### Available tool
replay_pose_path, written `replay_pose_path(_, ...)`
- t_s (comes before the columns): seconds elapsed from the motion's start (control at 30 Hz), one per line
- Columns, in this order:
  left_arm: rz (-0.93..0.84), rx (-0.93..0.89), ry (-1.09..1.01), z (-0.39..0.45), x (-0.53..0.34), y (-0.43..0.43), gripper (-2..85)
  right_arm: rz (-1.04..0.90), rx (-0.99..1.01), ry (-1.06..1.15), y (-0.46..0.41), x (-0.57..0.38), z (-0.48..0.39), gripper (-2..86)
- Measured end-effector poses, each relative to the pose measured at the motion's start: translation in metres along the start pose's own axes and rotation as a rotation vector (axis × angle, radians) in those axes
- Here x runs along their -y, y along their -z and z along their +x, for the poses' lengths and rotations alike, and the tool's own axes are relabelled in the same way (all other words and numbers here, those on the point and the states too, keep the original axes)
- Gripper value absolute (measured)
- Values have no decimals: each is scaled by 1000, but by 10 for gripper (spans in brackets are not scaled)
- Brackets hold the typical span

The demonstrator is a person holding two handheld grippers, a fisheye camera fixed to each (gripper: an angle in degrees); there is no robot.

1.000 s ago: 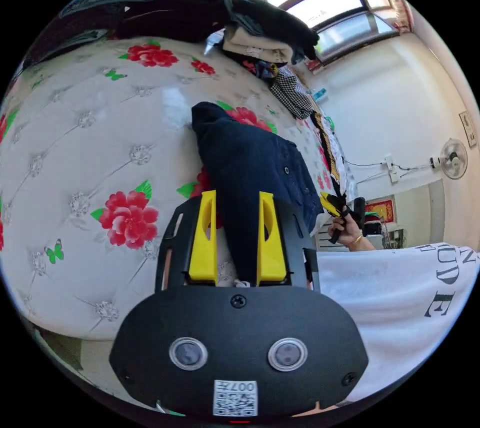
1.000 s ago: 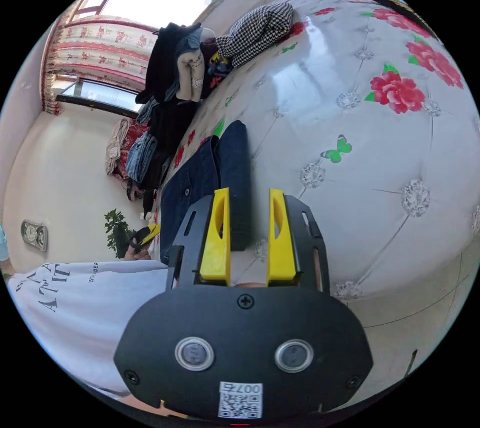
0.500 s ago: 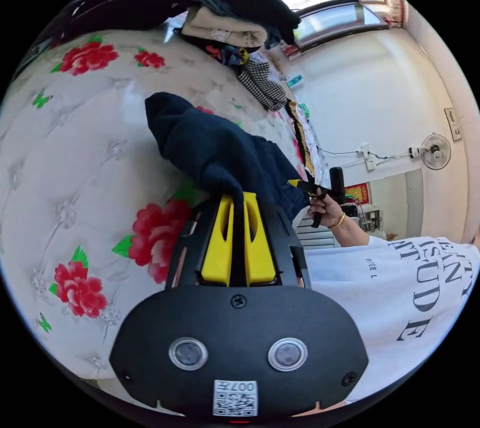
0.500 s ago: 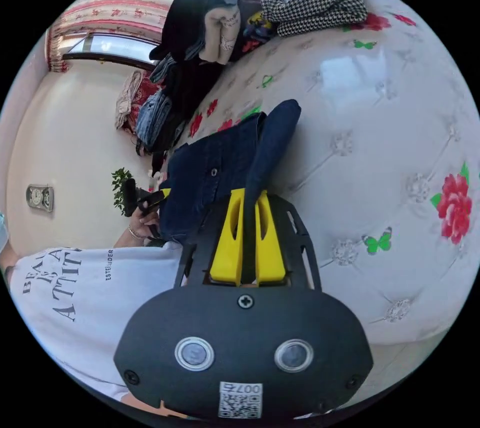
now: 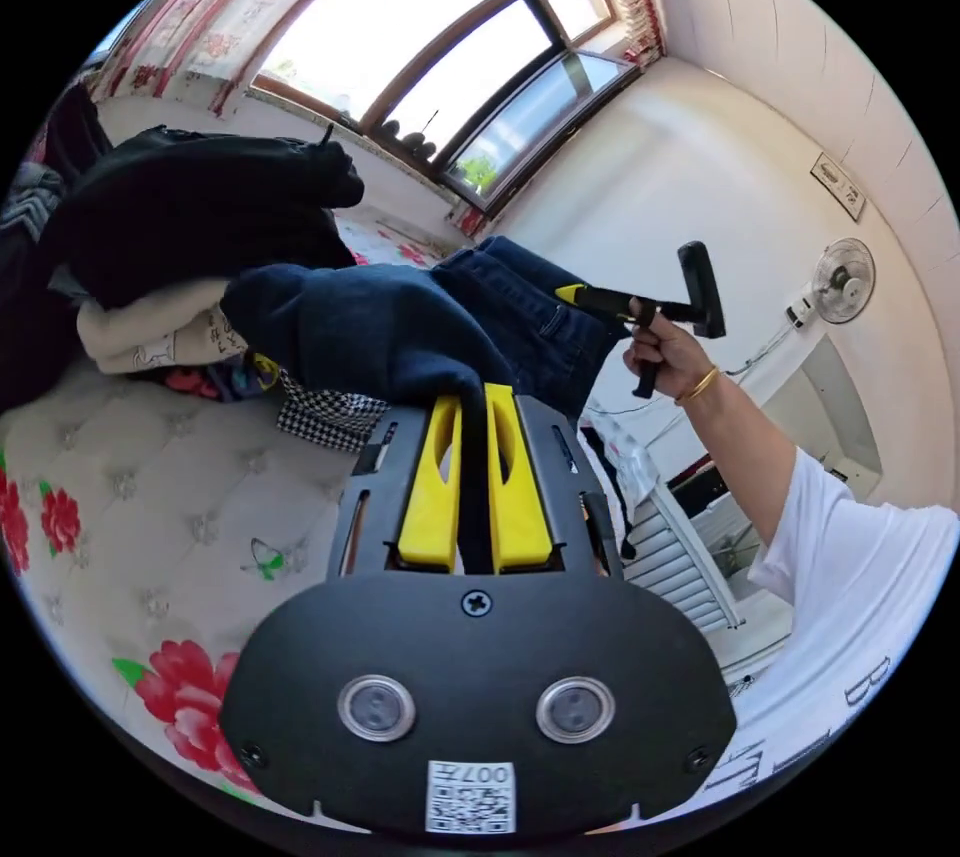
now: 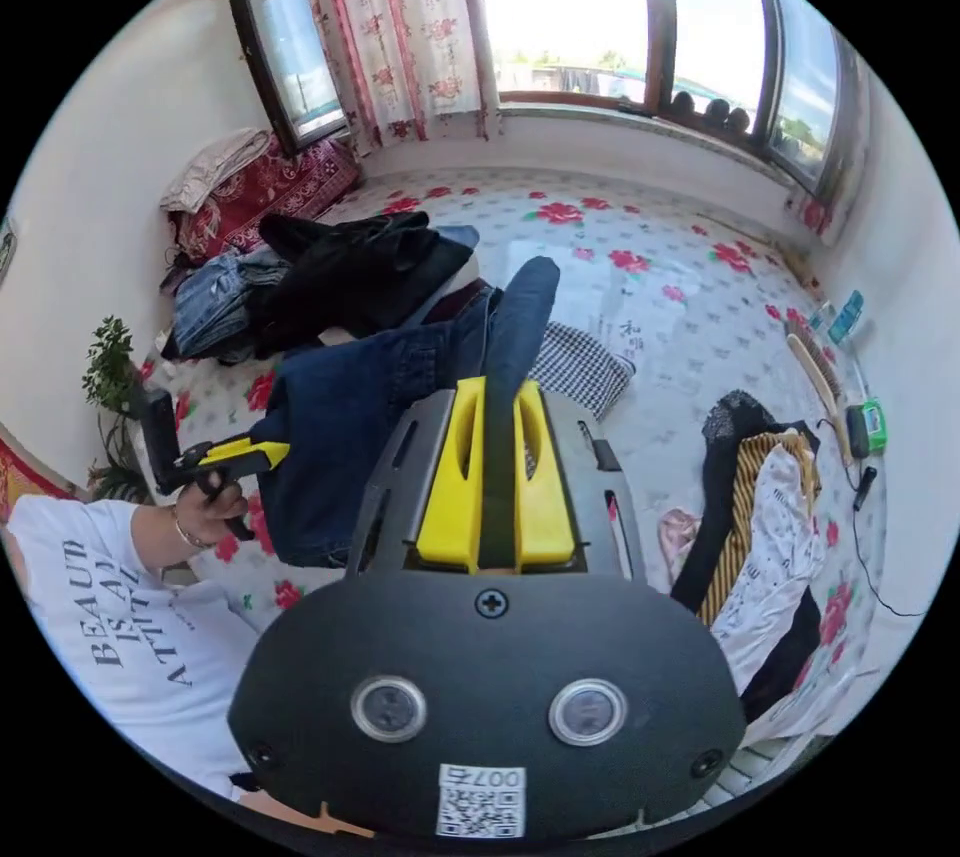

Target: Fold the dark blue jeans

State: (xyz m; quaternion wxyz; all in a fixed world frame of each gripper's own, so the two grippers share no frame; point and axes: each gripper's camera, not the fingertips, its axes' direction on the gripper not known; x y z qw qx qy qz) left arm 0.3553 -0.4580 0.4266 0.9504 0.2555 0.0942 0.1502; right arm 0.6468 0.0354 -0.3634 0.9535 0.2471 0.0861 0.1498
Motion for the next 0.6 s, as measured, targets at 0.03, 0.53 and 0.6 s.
replay_pose_path(0.03,-30,33,-1,-3,6,-15,43,41,-102,-48,-12,16,17,48)
replay_pose_path(0.53,-758,511,-171,-20,-178,-53,42,-85,-453,-441,-98,-332,140,82)
replay_pose_path(0.6,-786,508,-188,-14,-189,-56,52,-90,-663,-532,-63,-373,158,91)
